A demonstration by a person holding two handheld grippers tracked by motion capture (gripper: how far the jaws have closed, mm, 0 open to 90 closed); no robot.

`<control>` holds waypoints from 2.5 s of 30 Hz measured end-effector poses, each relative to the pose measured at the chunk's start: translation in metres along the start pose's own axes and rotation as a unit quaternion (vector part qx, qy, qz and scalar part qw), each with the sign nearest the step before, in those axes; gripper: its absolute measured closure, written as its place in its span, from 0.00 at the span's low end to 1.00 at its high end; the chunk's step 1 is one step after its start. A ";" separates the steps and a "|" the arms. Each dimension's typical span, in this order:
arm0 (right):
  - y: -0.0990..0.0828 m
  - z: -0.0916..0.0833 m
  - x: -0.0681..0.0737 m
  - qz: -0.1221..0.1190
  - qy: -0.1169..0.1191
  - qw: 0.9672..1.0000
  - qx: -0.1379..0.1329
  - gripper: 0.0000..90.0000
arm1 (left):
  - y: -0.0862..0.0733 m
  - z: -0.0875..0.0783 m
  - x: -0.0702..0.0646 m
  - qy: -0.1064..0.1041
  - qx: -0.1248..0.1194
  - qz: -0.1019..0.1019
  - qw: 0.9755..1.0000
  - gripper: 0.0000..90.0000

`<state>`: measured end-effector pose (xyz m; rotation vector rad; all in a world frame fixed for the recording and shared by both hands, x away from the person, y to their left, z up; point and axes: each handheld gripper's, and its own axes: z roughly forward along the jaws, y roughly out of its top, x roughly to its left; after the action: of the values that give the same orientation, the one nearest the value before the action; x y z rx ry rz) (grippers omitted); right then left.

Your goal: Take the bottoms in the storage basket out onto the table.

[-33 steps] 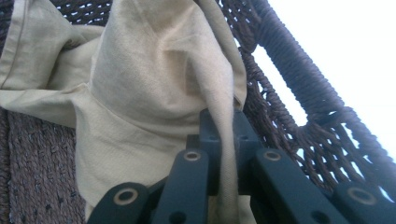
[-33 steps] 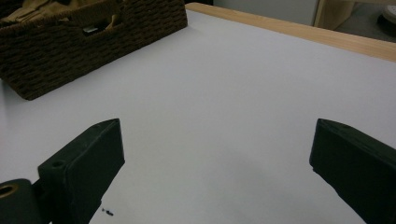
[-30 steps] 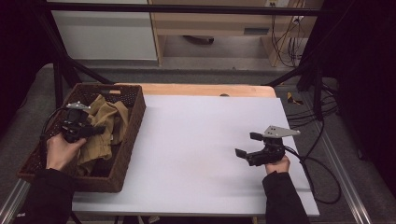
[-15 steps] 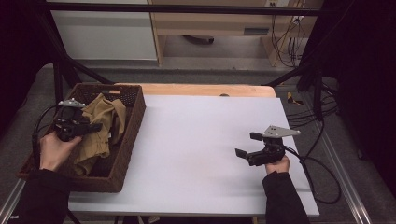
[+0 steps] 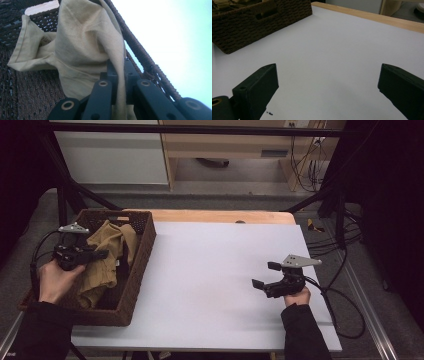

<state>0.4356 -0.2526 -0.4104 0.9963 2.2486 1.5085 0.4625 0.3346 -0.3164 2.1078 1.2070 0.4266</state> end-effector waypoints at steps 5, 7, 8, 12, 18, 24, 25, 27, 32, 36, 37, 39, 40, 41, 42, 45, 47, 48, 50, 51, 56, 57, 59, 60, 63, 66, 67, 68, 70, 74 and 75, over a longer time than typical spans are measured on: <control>0.000 0.000 0.000 0.001 -0.001 1.000 0.000 0.04 | 0.002 -0.006 -0.001 0.000 -0.007 0.003 1.000 0.96; 0.000 0.000 0.000 0.001 0.000 1.000 0.000 0.04 | 0.002 -0.008 -0.002 -0.001 -0.010 0.003 1.000 0.97; 0.000 0.000 0.000 0.001 0.000 1.000 -0.001 0.04 | 0.003 -0.010 -0.002 -0.001 -0.012 0.004 1.000 0.97; 0.000 0.000 0.000 0.001 0.000 1.000 -0.001 0.04 | 0.004 -0.015 -0.002 -0.002 -0.015 0.005 1.000 0.97; 0.000 -0.001 0.000 0.001 0.000 1.000 -0.002 0.04 | 0.007 -0.021 -0.003 0.000 -0.022 0.008 1.000 0.97; 0.000 0.000 0.000 0.001 -0.001 1.000 -0.001 0.04 | 0.008 -0.025 -0.004 0.000 -0.026 0.010 1.000 0.97; 0.000 0.000 0.000 0.001 -0.001 1.000 -0.001 0.04 | 0.008 -0.026 -0.004 0.000 -0.026 0.011 1.000 0.97; 0.000 0.000 0.000 0.001 -0.001 1.000 -0.001 0.04 | 0.009 -0.028 -0.004 0.000 -0.029 0.012 1.000 0.97; 0.000 0.000 -0.001 -0.001 -0.001 1.000 0.000 0.04 | 0.010 -0.035 -0.004 0.001 -0.035 0.015 0.999 0.97; 0.000 0.000 -0.001 -0.001 -0.001 1.000 0.000 0.04 | 0.011 -0.043 -0.004 0.003 -0.043 0.016 0.999 0.97; 0.000 0.000 -0.001 -0.001 -0.002 1.000 0.000 0.04 | 0.011 -0.044 -0.004 0.003 -0.044 0.016 0.999 0.97; 0.000 0.000 -0.001 -0.001 -0.002 1.000 0.001 0.04 | 0.012 -0.047 -0.003 0.005 -0.046 0.017 0.999 0.97; 0.000 0.000 -0.001 -0.001 -0.002 1.000 0.000 0.04 | 0.012 -0.049 -0.003 0.005 -0.046 0.017 0.999 0.97; 0.000 0.000 -0.001 -0.001 -0.002 1.000 0.001 0.04 | 0.012 -0.050 -0.003 0.006 -0.048 0.018 0.999 0.97; 0.000 0.000 -0.001 -0.001 -0.002 1.000 0.001 0.04 | 0.012 -0.051 -0.004 0.006 -0.049 0.019 0.999 0.97; 0.000 0.000 -0.001 -0.001 -0.002 1.000 0.001 0.04 | 0.013 -0.055 -0.004 0.007 -0.053 0.021 0.998 0.97; 0.000 0.000 -0.001 -0.001 -0.003 1.000 0.001 0.04 | 0.014 -0.058 -0.004 0.008 -0.055 0.020 0.998 0.97; 0.000 0.000 -0.001 0.000 -0.002 1.000 0.000 0.04 | 0.015 -0.059 -0.004 0.009 -0.057 0.021 0.998 0.97; 0.000 0.000 -0.001 0.000 -0.002 1.000 0.000 0.04 | 0.016 -0.062 -0.005 0.009 -0.059 0.024 0.998 0.97; 0.000 0.000 -0.001 0.000 -0.002 1.000 0.000 0.04 | 0.016 -0.063 -0.005 0.009 -0.060 0.024 0.998 0.97; 0.000 0.000 -0.001 -0.001 -0.003 1.000 0.001 0.04 | 0.017 -0.067 -0.007 0.009 -0.064 0.029 0.997 0.97; 0.000 0.000 -0.001 -0.001 -0.003 1.000 0.001 0.04 | 0.018 -0.068 -0.008 0.009 -0.063 0.029 0.998 0.97; 0.000 0.000 -0.001 -0.001 -0.003 1.000 0.001 0.04 | 0.019 -0.070 -0.008 0.010 -0.065 0.032 0.997 0.97; 0.000 0.000 -0.001 -0.001 -0.003 1.000 0.000 0.04 | 0.019 -0.070 -0.008 0.009 -0.065 0.032 0.997 0.97; 0.000 0.000 -0.001 -0.001 -0.002 1.000 0.001 0.04 | 0.020 -0.073 -0.008 0.010 -0.065 0.034 0.997 0.97; 0.000 0.000 -0.001 -0.001 -0.002 1.000 0.002 0.04 | 0.022 -0.076 -0.009 0.012 -0.067 0.035 0.997 0.97; 0.000 0.000 -0.001 -0.001 -0.002 1.000 0.002 0.04 | 0.022 -0.077 -0.009 0.012 -0.068 0.037 0.997 0.97; 0.000 0.000 -0.001 -0.001 -0.002 1.000 0.002 0.04 | 0.022 -0.078 -0.010 0.013 -0.070 0.036 0.997 0.97; 0.000 0.000 -0.001 -0.001 -0.002 1.000 0.002 0.04 | 0.023 -0.080 -0.010 0.014 -0.070 0.039 0.997 0.97; 0.000 0.000 -0.001 -0.001 -0.002 1.000 0.002 0.04 | 0.025 -0.083 -0.012 0.015 -0.073 0.043 0.996 0.97; 0.000 0.000 -0.001 -0.001 -0.002 1.000 0.002 0.04 | 0.026 -0.084 -0.013 0.015 -0.075 0.043 0.996 0.97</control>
<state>0.4363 -0.2531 -0.4105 0.9967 2.2498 1.4991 0.4242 0.3468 -0.2372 2.0359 1.0698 0.5703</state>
